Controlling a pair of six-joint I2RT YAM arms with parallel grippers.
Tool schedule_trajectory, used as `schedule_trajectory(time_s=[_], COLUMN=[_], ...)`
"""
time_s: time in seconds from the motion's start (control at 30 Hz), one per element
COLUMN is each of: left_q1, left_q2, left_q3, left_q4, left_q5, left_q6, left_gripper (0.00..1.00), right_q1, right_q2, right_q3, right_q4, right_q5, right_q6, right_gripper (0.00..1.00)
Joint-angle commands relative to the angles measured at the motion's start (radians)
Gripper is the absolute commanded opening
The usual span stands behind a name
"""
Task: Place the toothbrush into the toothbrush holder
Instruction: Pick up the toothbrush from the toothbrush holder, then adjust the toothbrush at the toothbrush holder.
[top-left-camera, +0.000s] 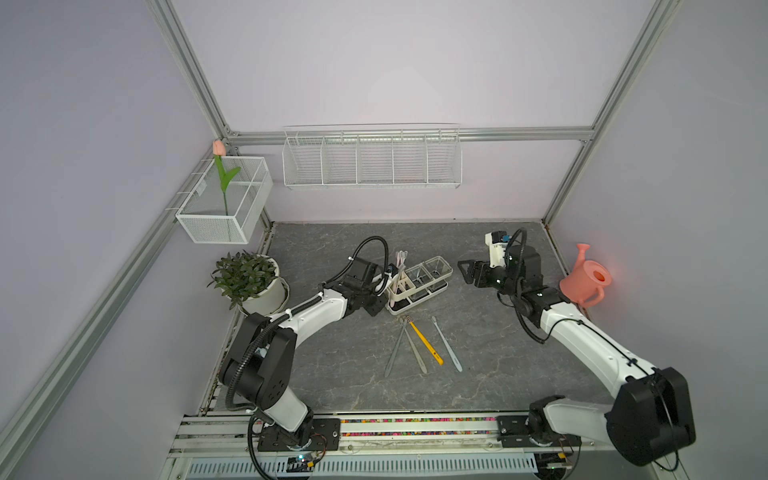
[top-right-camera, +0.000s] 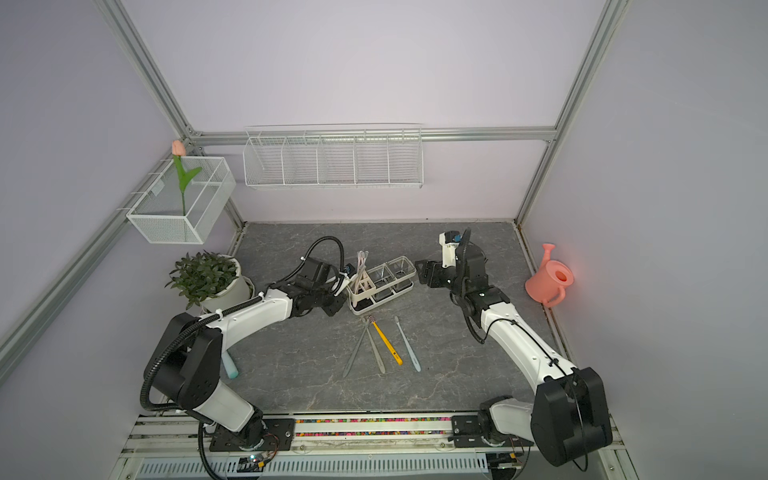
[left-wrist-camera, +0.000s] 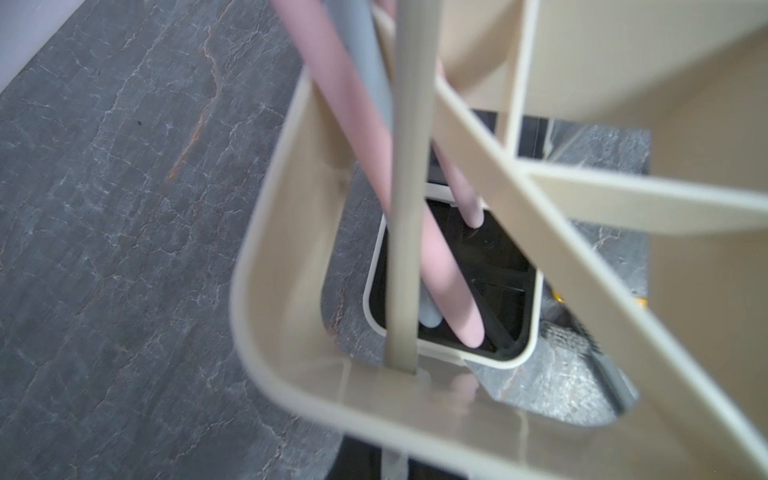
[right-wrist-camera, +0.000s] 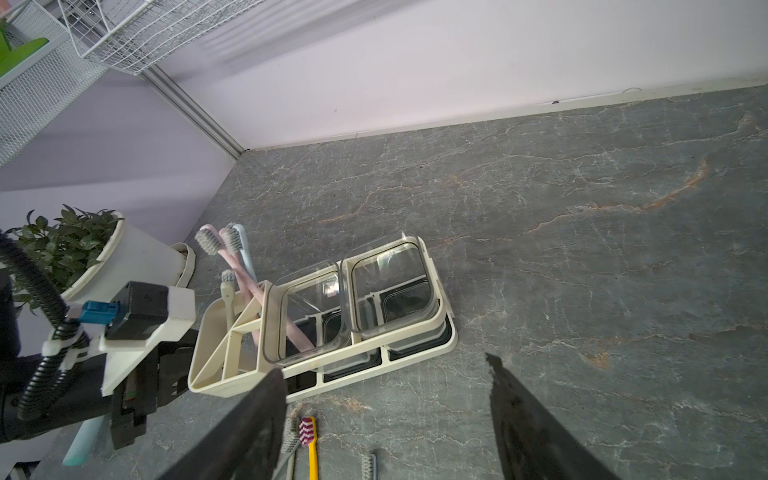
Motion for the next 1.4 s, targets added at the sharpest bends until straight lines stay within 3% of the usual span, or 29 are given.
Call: schedule_trajectory(time_s=[0.0, 0.13, 0.37, 0.67, 1.37], left_q1=[0.002, 0.002, 0.001, -0.001, -0.001], left_q2=[-0.025, -0.023, -0.048, -0.064, -0.063], left_q3=[-0.003, -0.004, -0.03, -0.051, -0.048], left_q4=[0.053, 0.061, 0.123, 0.153, 0.151], left_q5=[0.011, 0.006, -0.004, 0.0, 0.0], left_q6=[-0.011, -0.012, -0.034, -0.041, -0.036], left_gripper=[0.05, 0.05, 0.06, 0.06, 0.07], right_q1=[0.007, 0.043, 0.203, 0.225, 0.305], right_q2=[0.011, 0.032, 0.123, 0.264, 0.436], right_q3=[0.031, 0.038, 0.07, 0.103, 0.241], right_q4=[0.001, 0.024, 0.122, 0.266, 0.263], right_q5=[-0.036, -0.087, -0.116, -0.146, -0.135], right_q6=[0.007, 0.006, 0.01, 0.11, 0.121], right_gripper=[0.79, 0.78, 0.73, 0.59, 0.49])
